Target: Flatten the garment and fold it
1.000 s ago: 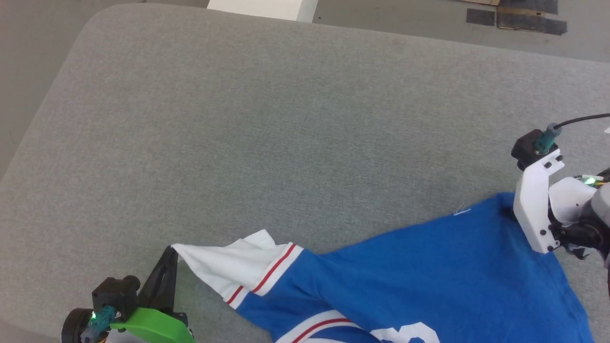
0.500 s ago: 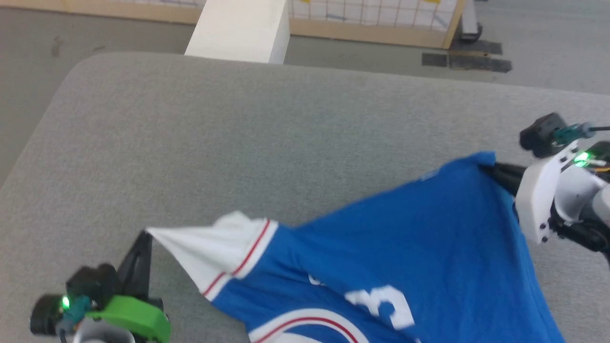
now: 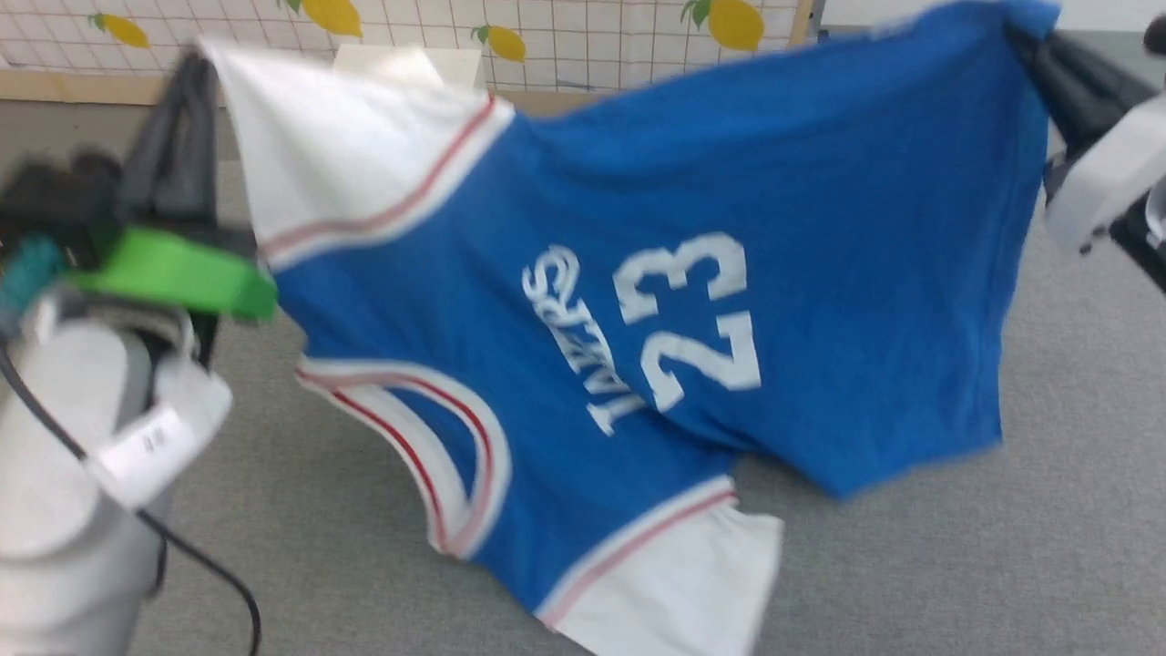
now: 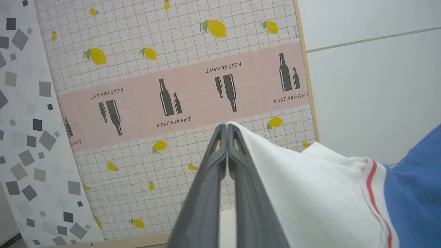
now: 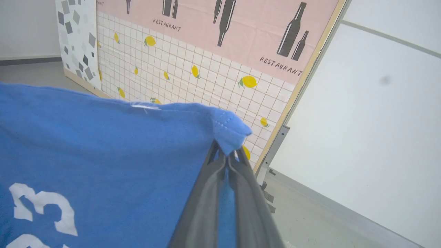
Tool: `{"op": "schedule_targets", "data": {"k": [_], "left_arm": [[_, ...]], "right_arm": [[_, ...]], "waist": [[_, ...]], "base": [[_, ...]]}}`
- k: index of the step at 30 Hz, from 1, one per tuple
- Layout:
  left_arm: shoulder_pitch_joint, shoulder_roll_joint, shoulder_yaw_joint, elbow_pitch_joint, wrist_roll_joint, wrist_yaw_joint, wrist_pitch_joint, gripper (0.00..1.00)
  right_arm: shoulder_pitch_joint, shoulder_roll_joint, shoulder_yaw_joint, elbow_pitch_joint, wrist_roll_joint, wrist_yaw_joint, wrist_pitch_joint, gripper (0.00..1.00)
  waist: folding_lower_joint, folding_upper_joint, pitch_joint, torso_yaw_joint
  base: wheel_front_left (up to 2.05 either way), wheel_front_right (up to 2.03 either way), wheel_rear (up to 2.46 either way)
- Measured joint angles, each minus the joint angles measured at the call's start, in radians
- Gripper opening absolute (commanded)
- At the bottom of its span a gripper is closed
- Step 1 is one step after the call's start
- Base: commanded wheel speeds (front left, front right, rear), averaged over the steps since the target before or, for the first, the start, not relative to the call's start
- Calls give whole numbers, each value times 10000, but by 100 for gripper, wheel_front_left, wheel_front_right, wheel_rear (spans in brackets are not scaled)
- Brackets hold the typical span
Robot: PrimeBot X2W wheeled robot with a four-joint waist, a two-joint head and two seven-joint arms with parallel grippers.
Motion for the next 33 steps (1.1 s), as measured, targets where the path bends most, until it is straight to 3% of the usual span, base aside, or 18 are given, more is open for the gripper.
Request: {"op": "schedule_targets", "data": {"k": [12, 22, 28, 33], "left_arm": [[-6415, -311, -238, 1900, 445, -627, 219, 0], [-11302, -359, -247, 3530, 823, -976, -65, 0], [-12693, -341, -313, 4219, 878, -1060, -180, 0], [-12866, -332, -330, 4803, 882, -1062, -316, 0]], "right_arm": [[-3306, 1122, -2332, -109, -1814, -2, 627, 0], [-6813, 1289, -2560, 151, -3394, 0, 1143, 0], [-8468, 1430, -2761, 890, -3714, 0, 957, 0], [-8663, 1653, -2435, 1641, -3751, 0, 593, 0]], "waist": [[1, 0, 1607, -241], [2, 0, 3767, -400], [3, 0, 4971, -494], [4, 0, 5755, -551]], "base": [[0, 0, 0], [0, 0, 0], [0, 0, 0], [0, 0, 0]]}}
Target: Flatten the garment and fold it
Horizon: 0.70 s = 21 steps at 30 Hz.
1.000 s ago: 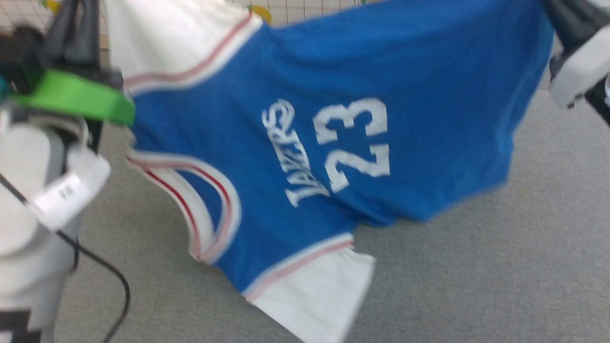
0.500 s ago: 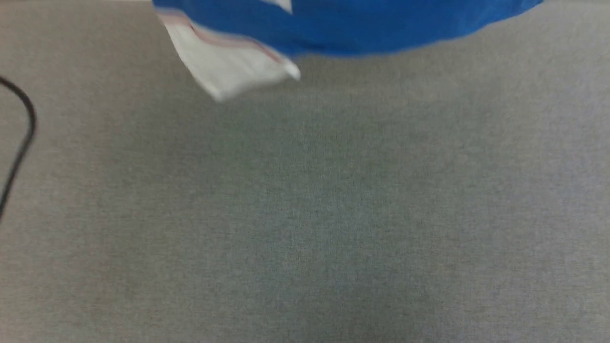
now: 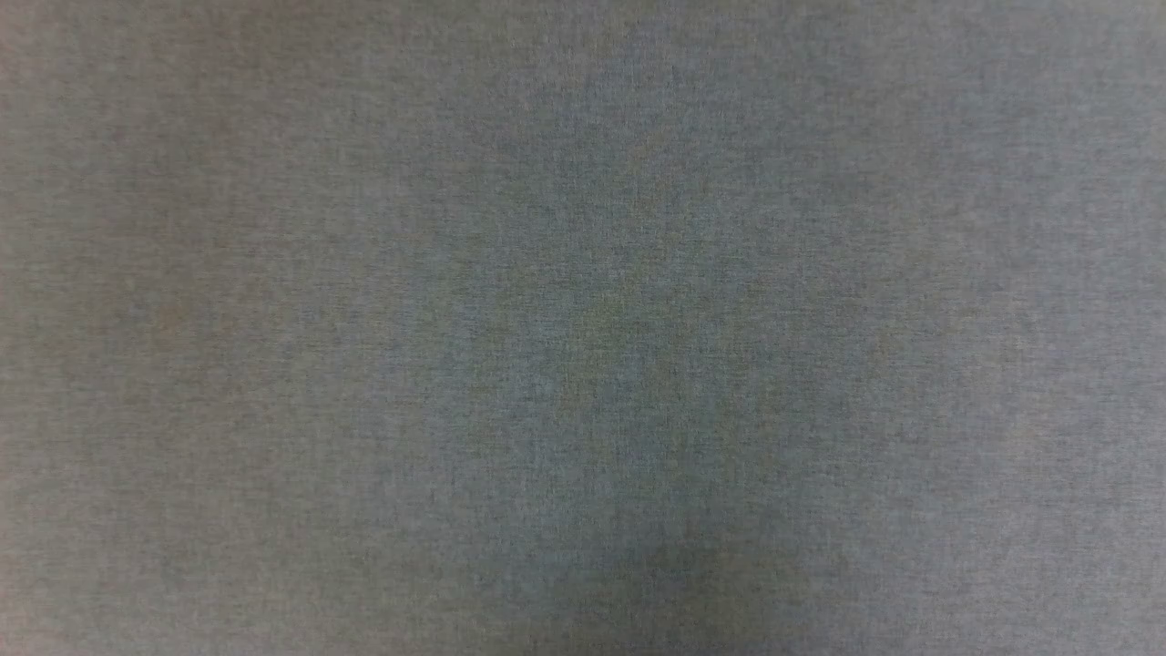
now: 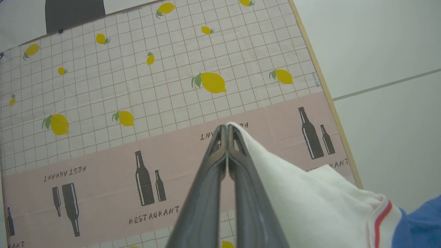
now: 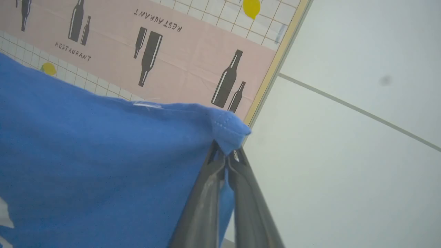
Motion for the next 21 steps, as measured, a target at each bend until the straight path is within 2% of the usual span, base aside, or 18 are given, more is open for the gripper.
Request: {"op": "schedule_targets", "data": {"k": [5, 10, 15, 21], "left_arm": [[634, -25, 19, 401, -65, -10, -163, 0], [2203, 35, 132, 286, -209, -46, -215, 0], [4416, 92, 569, -729, -420, -86, -247, 0], [8034, 142, 1429, -2395, -656, 100, -247, 0]], "right_arm": [[340, 211, 439, 719, 244, 0, -433, 0], [1612, 474, 949, 1323, 715, 0, -980, 0], [2894, 468, 1505, 1572, 1152, 0, -1423, 0], [4939, 349, 2491, 1356, 1977, 0, -1749, 0]], "waist": [[-1, 0, 367, -38], [-2, 0, 135, -61], [-3, 0, -320, -68], [-4, 0, -1168, -53]], "base": [[0, 0, 0], [0, 0, 0], [0, 0, 0], [0, 0, 0]]}}
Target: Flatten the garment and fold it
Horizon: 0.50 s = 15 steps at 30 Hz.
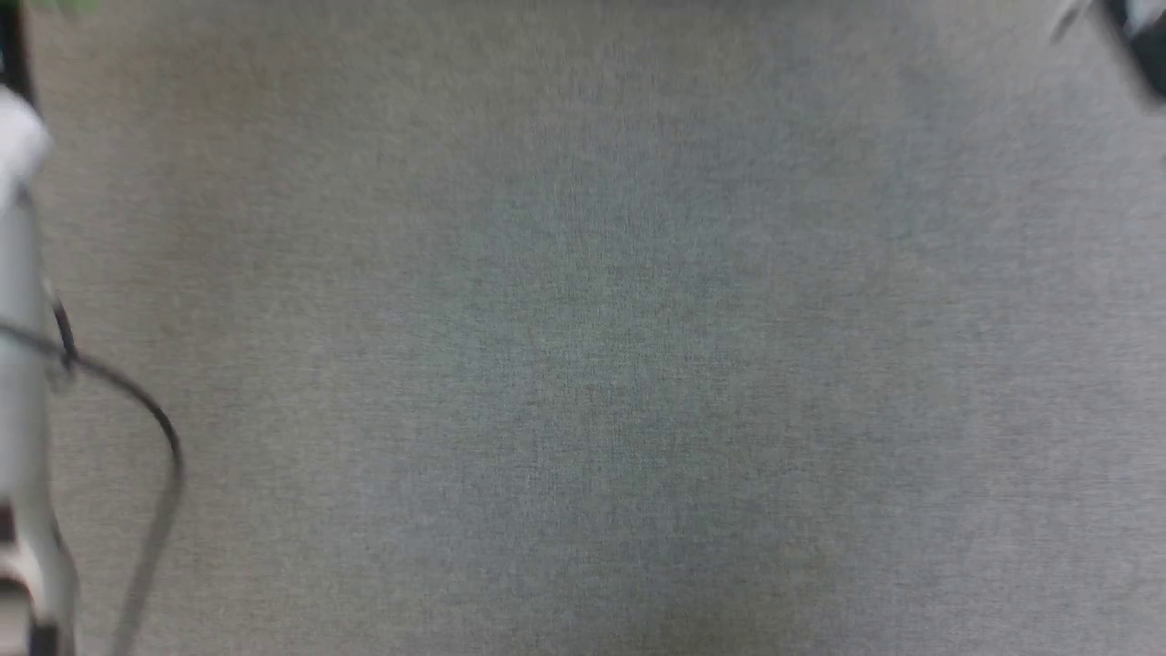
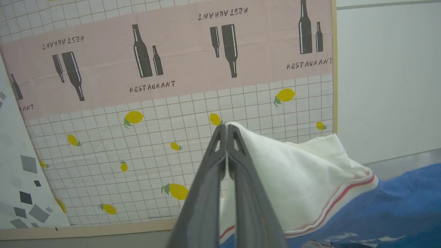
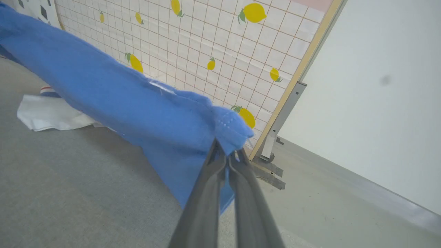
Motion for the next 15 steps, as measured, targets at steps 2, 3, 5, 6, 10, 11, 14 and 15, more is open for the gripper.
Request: {"op": "schedule_targets", "data": {"k": [2, 3, 5, 6, 10, 11, 14, 15], "left_arm": [[1162, 25, 153, -493, 2, 38, -2, 0], [1834, 31, 238, -729, 2, 59, -2, 0], [3033, 13, 395, -1085, 0, 100, -2, 0], [3712, -6, 464, -1285, 2, 182, -2, 0], [6067, -192, 487, -1768, -6, 253, -6, 0], [6499, -242, 481, -1839, -8, 265, -6, 0], [7928, -430, 387, -2136, -58, 334, -6, 0], [8258, -447, 372, -2230, -61, 359, -4, 0]], "right_arm": [[649, -75, 353, -222, 291, 0, 15, 0], [994, -125, 545, -339, 443, 0, 17, 0], [1605, -249, 945, -539, 646, 0, 58, 0], [1972, -334, 1172, -663, 767, 0, 96, 0], [3373, -711, 1818, -1037, 1241, 0, 134, 0], [3646, -830, 1935, -1106, 1327, 0, 138, 0], [4684, -1262, 2197, -1300, 1668, 0, 169, 0], [4941, -1360, 2245, -1363, 1735, 0, 201, 0]], "waist": [[-1, 0, -314, 1], [-1, 0, -495, -1], [-1, 0, -818, -8], [-1, 0, -1009, -13], [-1, 0, -1738, -21], [-1, 0, -1893, -17], [-1, 0, -2492, 20], [-1, 1, -2648, 33]], "base": [[0, 0, 0], [0, 0, 0], [0, 0, 0], [0, 0, 0], [0, 0, 0], [0, 0, 0], [0, 0, 0], [0, 0, 0]]}}
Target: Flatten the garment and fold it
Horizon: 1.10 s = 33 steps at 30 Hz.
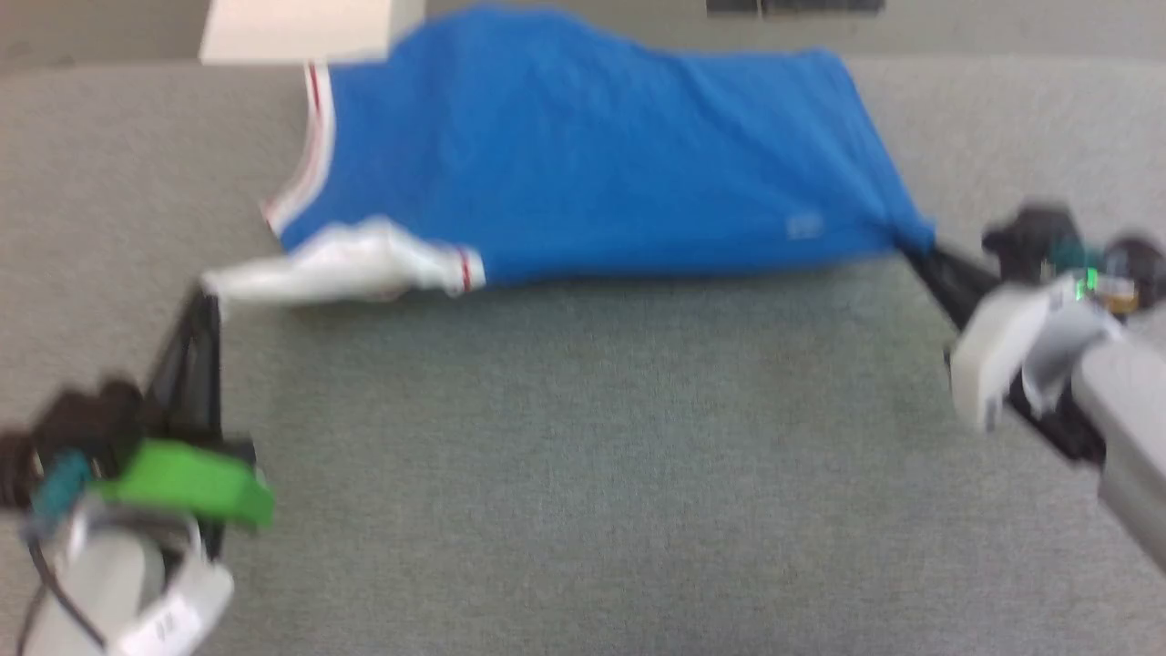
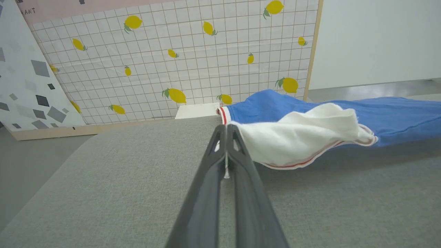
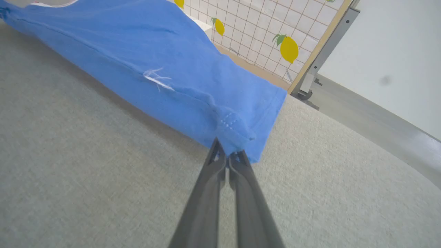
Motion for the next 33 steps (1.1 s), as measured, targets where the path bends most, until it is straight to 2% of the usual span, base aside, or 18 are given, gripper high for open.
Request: {"op": "schedule_targets", "data": {"k": [5, 13, 23, 29, 33], "left_arm": [[1909, 38, 12, -476, -107, 96, 71, 0], [4404, -2, 65, -1434, -337, 474, 499, 0], [6755, -40, -150, -2086, -817, 633, 1260, 0], [7428, -255, -253, -2056, -988, 773, 1494, 0], [7499, -272, -364, -1904, -1262, 688, 1639, 0]], "right_arm": [[1333, -351, 337, -591, 153, 0, 36, 0], [3314, -865, 201, -1421, 165, 0, 284, 0], [6167, -1321, -851, -2527, 196, 0, 878, 0], [7760, -1342, -1739, -3195, -12, 0, 1241, 0], [8389, -1250, -2261, -3450, -405, 0, 1404, 0]], "waist": [[-1, 0, -886, 66], [-1, 0, -2055, 143], [0, 0, -3137, 357], [0, 0, -3255, 464], [0, 0, -3161, 462]], "base": [[0, 0, 0], [0, 0, 0], [0, 0, 0], [0, 0, 0], [0, 0, 0]]}}
